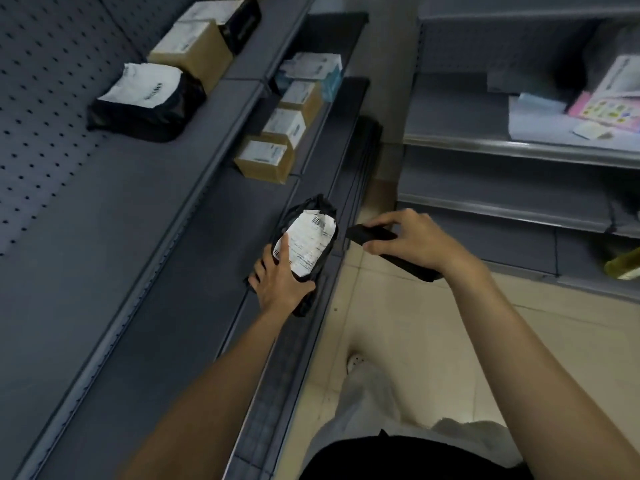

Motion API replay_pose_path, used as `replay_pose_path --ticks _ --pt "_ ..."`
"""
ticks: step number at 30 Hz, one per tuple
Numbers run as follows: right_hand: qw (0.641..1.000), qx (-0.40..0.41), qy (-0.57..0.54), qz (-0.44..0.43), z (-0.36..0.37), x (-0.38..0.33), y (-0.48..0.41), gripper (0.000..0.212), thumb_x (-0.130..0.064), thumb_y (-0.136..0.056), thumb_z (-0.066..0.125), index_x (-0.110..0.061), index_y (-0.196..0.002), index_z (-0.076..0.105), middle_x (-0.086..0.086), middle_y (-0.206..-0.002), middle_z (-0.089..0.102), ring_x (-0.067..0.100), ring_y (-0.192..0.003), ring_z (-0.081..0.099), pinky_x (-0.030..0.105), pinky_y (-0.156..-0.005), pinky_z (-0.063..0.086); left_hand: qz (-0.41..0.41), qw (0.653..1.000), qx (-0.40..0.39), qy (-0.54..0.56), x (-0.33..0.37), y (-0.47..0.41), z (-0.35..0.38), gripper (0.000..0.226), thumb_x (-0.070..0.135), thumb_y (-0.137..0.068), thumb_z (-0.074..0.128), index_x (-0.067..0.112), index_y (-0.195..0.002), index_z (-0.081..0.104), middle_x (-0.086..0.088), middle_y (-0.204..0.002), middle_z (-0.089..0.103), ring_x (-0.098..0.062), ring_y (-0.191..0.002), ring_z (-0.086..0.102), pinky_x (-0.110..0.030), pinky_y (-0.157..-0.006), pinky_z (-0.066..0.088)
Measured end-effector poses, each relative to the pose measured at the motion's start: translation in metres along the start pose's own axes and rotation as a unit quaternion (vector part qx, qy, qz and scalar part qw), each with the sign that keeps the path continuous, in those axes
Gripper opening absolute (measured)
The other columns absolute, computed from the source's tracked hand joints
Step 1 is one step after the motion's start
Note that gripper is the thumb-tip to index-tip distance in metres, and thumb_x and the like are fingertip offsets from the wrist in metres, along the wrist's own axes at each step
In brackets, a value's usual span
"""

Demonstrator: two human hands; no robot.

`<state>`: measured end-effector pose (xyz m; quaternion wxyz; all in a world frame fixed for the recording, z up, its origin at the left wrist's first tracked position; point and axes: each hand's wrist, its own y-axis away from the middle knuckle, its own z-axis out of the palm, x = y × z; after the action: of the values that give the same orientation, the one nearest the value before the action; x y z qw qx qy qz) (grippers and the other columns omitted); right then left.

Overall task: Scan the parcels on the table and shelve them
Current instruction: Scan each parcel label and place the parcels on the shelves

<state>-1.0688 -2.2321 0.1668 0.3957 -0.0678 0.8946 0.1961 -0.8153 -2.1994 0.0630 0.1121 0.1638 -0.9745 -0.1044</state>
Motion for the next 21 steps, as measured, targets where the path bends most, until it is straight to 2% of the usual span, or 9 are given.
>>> replay_pose_path --ticks 3,7,11,14,17,21 --pt "0.999 -0.026 0.014 -0.014 0.009 -0.023 -0.063 0.043 -0.043 -0.083 0.076 -0.037 -0.125 0.066 -0.007 -0.116 0.069 0.012 -0.109 0.061 0.034 -0.094 0.048 -0.041 0.999 0.005 0.012 -0.013 -0.047 -0.006 0.117 0.049 -0.071 0.078 0.039 -0.156 -0.002 -0.009 -0.161 0.009 -0.037 -0.140 0.021 -0.057 -0.111 0.020" --pt "0.996 -0.064 0.046 -0.046 0.022 -0.041 -0.126 0.049 -0.040 -0.086 0.076 -0.028 -0.132 0.064 -0.002 -0.127 0.067 0.017 -0.116 0.061 0.025 -0.088 0.044 -0.117 0.992 -0.025 0.043 -0.026 -0.077 -0.004 0.110 0.052 -0.077 0.074 0.038 -0.156 -0.002 -0.014 -0.160 0.009 -0.040 -0.140 0.021 -0.058 -0.110 0.022" --pt "0.988 -0.117 0.078 -0.064 0.030 -0.054 -0.192 0.048 -0.042 -0.088 0.073 -0.031 -0.134 0.062 0.001 -0.124 0.068 0.021 -0.112 0.063 0.036 -0.092 0.052 -0.201 0.977 -0.022 0.065 -0.031 -0.105 0.003 0.103 0.056 -0.081 0.068 0.038 -0.156 0.000 -0.017 -0.160 0.009 -0.041 -0.142 0.020 -0.056 -0.111 0.022" --pt "0.977 -0.168 0.089 -0.093 0.035 -0.062 -0.239 0.046 -0.041 -0.089 0.072 -0.031 -0.132 0.062 0.001 -0.128 0.066 0.022 -0.117 0.061 0.037 -0.096 0.051 -0.274 0.957 -0.016 0.089 -0.030 -0.121 0.012 0.098 0.057 -0.083 0.066 0.039 -0.156 0.003 -0.015 -0.161 0.004 -0.040 -0.141 0.021 -0.055 -0.110 0.023" --pt "0.964 -0.220 0.096 -0.115 0.034 -0.067 -0.285 0.048 -0.043 -0.088 0.072 -0.033 -0.134 0.060 0.002 -0.129 0.064 0.022 -0.116 0.060 0.035 -0.094 0.051 -0.343 0.932 0.023 0.115 -0.024 -0.145 0.020 0.087 0.053 -0.085 0.067 0.042 -0.154 0.015 -0.010 -0.162 -0.002 -0.040 -0.137 0.024 -0.055 -0.108 0.025" --pt "0.942 -0.263 0.141 -0.155 0.021 -0.068 -0.342 0.049 -0.046 -0.087 0.071 -0.036 -0.133 0.060 0.000 -0.129 0.065 0.023 -0.119 0.059 0.040 -0.096 0.051 -0.437 0.879 0.047 0.184 0.005 -0.181 0.029 0.078 0.053 -0.086 0.065 0.044 -0.150 0.021 -0.009 -0.162 0.000 -0.041 -0.136 0.025 -0.055 -0.108 0.024"
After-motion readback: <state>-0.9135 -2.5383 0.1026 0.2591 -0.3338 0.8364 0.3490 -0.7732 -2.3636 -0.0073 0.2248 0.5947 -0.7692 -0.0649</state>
